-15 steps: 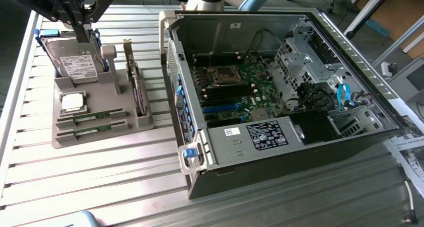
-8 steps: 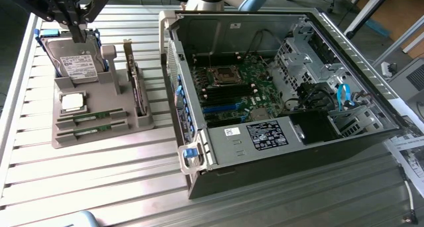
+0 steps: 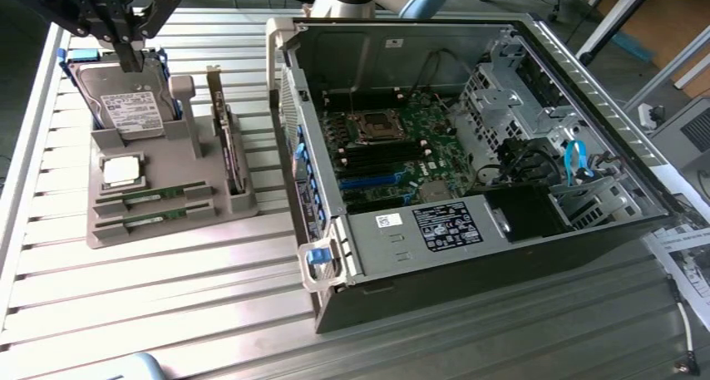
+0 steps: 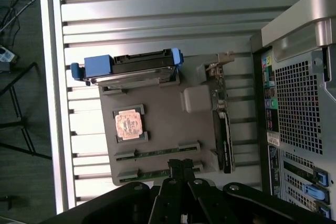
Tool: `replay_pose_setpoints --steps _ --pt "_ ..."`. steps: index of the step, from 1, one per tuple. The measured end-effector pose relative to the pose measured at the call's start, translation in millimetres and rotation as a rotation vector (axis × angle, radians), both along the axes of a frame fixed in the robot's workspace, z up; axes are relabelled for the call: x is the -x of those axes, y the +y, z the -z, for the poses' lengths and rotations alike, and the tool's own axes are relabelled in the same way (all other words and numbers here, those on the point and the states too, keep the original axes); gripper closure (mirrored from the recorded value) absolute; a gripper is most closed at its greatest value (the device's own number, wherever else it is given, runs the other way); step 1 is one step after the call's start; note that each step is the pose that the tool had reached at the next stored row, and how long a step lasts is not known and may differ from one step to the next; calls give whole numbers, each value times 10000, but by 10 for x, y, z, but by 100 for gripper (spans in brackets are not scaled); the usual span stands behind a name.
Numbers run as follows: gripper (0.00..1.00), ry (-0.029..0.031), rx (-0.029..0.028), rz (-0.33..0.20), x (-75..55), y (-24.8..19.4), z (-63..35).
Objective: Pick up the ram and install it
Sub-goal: 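Reach for the ram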
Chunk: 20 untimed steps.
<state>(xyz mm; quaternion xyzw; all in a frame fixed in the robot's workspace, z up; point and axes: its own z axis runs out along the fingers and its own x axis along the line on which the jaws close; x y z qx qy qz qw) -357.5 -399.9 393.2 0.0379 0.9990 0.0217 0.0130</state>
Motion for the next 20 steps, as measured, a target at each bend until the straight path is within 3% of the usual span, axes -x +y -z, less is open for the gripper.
replay_pose_setpoints --steps 18,20 --pt "89 0 0 0 0 -45 2" --pt "89 -1 0 0 0 -74 6"
